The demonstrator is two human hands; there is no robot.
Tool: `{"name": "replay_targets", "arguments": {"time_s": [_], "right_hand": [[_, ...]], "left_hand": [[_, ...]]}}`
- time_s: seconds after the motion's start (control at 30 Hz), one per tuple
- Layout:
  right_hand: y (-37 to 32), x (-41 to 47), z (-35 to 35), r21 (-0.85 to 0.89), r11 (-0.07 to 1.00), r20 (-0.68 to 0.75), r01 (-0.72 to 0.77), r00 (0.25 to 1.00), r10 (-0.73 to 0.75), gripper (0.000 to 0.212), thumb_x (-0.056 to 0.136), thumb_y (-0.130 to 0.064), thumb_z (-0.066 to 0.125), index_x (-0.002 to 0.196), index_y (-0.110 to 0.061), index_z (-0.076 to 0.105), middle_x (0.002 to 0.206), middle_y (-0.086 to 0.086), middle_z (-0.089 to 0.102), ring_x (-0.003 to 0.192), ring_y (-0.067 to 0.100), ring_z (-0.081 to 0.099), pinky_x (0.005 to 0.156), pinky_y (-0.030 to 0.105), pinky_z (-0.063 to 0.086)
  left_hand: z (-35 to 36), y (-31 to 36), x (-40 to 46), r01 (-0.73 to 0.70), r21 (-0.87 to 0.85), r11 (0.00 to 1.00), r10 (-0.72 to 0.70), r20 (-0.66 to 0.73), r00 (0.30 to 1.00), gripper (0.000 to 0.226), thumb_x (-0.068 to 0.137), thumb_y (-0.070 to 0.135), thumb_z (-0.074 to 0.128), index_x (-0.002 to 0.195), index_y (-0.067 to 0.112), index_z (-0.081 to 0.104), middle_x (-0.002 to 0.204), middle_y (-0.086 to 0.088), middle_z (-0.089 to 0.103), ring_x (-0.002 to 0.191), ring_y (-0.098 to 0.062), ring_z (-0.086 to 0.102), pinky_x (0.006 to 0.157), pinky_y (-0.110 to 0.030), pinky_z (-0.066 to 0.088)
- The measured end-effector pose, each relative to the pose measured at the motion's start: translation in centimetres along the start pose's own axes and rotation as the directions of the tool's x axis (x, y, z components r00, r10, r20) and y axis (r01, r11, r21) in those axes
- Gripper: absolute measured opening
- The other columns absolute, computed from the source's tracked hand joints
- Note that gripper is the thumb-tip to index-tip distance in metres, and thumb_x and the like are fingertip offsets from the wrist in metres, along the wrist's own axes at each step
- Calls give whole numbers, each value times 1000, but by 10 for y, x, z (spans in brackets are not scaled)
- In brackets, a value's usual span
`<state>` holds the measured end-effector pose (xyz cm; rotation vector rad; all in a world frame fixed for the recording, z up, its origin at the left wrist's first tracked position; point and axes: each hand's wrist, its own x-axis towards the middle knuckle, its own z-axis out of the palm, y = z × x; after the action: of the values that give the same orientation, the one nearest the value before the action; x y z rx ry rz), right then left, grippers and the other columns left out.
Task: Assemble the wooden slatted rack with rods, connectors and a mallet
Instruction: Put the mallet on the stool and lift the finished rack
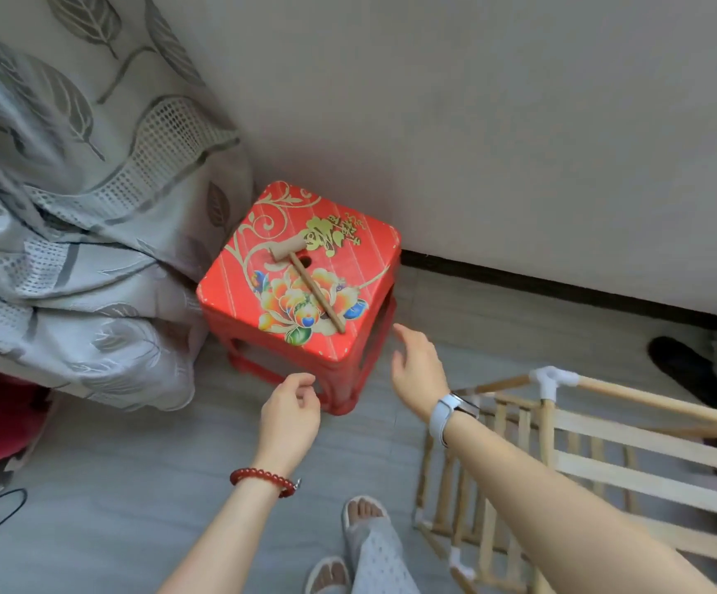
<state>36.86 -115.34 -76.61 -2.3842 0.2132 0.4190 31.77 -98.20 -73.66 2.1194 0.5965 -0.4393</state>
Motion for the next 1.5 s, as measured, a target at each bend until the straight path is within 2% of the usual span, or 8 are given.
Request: {"name": "replay_targets", "arguments": {"time_s": [0.2, 0.37, 0.57, 0.7, 0.77, 0.87, 1.2, 1.5], "right_hand": [[82, -140, -70, 145, 977, -230, -156, 955, 187, 41, 92, 0, 41, 133, -5, 46, 129, 10, 51, 123, 24, 45, 106, 34, 35], [185, -248, -138, 135, 869, -340, -476, 801, 492, 41, 93, -5, 44, 134, -5, 44, 133, 15, 49, 125, 28, 41, 104, 35, 31], [271, -294, -203, 73, 690, -357, -720, 627, 693, 48, 94, -17, 44, 141, -12, 36, 141, 17, 37, 128, 35, 32, 102, 46, 31], [330, -274, -225, 251, 700, -274, -668, 645, 713, 54, 98, -27, 42, 145, -9, 26, 145, 19, 31, 129, 37, 33, 104, 45, 31], [351, -260, -225, 334, 668, -207, -665, 640, 741, 44, 99, -29, 39, 137, -8, 34, 132, 18, 45, 115, 36, 47, 93, 41, 40], [373, -251, -221, 317, 644, -238, -696, 599, 765, 28, 100, -31, 34, 110, -8, 47, 99, 12, 57, 85, 33, 55, 73, 36, 42], [384, -276, -251, 492, 668, -222, -559, 661, 717, 19, 99, -25, 42, 93, -10, 52, 74, 0, 50, 77, 25, 52, 70, 33, 42], [326, -385, -307, 666, 582, -366, -466, 476, 800, 16, 97, -27, 46, 86, -16, 49, 76, 1, 51, 82, 35, 57, 80, 55, 50]], "left_hand": [[57, 24, -72, -82, 31, 996, 73, 235, 969, 30, 96, 12, 43, 124, 11, 55, 113, -9, 62, 100, -21, 56, 82, -22, 37], [132, 47, -145, -108, 53, 993, 73, 445, 893, 39, 97, 14, 45, 136, 11, 43, 131, -11, 52, 114, -24, 53, 94, -30, 39], [199, 73, -188, 11, 37, 999, -28, 480, 877, 79, 97, 29, 50, 152, 12, -4, 159, -9, 1, 146, -24, 5, 115, -35, 11], [250, 75, -176, 84, 41, 996, -93, 379, 921, 57, 100, 26, 42, 145, 1, 17, 150, -17, 28, 138, -34, 29, 112, -41, 27], [270, 69, -175, 91, 94, 991, -115, 292, 949, 29, 102, 22, 34, 121, 1, 36, 111, -17, 52, 112, -39, 50, 88, -41, 42], [288, 68, -179, 62, 207, 976, -97, 161, 982, 15, 103, 22, 30, 102, 7, 31, 77, -8, 45, 87, -38, 54, 70, -38, 38], [288, 90, -208, -68, 192, 979, 57, 62, 996, 26, 102, 26, 35, 106, 2, 46, 89, -12, 52, 83, -31, 49, 71, -37, 37], [244, 179, -269, -409, 224, 885, 377, 175, 910, 29, 101, 32, 35, 99, 5, 49, 85, -11, 55, 78, -29, 47, 66, -36, 33]]}}
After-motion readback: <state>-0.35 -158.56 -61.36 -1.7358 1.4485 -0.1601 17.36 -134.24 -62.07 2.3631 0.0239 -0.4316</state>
